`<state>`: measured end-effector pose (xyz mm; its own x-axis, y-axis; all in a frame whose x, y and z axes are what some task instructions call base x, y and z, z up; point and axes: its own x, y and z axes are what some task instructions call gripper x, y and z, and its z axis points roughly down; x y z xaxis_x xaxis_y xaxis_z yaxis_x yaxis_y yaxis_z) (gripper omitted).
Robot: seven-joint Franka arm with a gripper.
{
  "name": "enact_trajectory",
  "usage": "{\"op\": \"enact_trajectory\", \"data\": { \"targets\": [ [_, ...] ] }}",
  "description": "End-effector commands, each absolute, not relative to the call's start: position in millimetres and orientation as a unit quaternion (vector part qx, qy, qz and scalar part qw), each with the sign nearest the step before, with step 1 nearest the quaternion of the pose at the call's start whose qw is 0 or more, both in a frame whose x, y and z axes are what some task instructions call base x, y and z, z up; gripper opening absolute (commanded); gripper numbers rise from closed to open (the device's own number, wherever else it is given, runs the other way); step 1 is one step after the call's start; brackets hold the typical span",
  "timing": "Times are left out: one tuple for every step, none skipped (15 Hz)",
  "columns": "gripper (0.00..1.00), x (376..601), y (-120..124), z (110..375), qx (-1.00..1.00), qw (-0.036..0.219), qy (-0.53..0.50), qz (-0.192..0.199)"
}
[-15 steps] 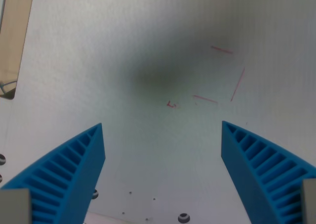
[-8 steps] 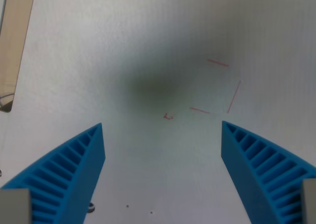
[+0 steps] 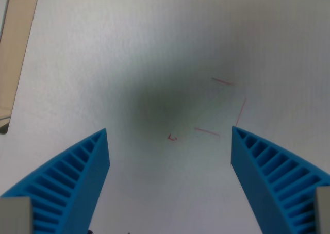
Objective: Rotate around base negative y
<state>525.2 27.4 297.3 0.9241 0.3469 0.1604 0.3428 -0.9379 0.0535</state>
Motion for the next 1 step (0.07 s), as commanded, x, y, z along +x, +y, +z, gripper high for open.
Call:
{"op": "enact_trajectory", "data": {
  "targets": [
    [1.00, 508.2, 26.3, 299.3, 0.958, 0.042, 0.172, 0.224]
  ]
}}
